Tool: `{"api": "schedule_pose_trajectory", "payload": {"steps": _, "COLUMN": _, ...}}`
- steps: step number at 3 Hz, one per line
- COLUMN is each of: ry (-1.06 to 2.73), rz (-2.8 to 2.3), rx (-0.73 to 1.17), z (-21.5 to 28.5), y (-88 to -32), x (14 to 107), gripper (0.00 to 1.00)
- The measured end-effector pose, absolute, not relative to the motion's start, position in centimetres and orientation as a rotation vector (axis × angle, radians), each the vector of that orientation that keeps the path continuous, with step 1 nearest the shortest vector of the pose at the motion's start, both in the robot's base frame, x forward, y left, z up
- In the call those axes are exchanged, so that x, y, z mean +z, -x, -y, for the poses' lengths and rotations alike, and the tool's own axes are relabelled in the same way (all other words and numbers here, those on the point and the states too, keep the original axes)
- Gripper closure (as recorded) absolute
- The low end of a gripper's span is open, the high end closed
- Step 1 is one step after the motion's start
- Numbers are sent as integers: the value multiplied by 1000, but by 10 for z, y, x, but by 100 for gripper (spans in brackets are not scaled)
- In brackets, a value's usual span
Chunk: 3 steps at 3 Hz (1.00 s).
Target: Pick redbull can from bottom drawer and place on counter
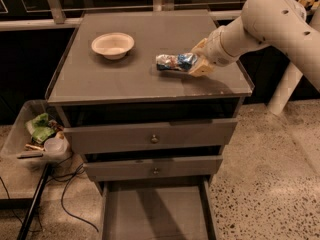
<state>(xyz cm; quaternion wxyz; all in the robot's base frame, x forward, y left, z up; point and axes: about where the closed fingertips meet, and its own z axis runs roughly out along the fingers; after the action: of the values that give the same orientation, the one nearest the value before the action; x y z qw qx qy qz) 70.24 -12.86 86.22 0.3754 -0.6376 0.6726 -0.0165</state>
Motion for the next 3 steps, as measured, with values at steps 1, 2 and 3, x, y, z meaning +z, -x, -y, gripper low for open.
{"api": "schedule_pose_trajectory", "payload": {"steps": 1, "ry": 1632, "rz": -1721, "rx": -42, "z": 129, "y": -702, "x": 862, "gripper": 59}}
{"api": "schedule_pose_trajectory", "payload": {"steps": 2, "ry": 1632, "rz": -1721, "rx": -42, "z": 129, "y": -702, "x": 862, "gripper": 36}}
{"api": "schedule_pose_trajectory", "payload": {"steps": 3, "ry": 1632, "rz": -1721, "rx": -42, "z": 129, "y": -702, "x": 862, "gripper": 13}}
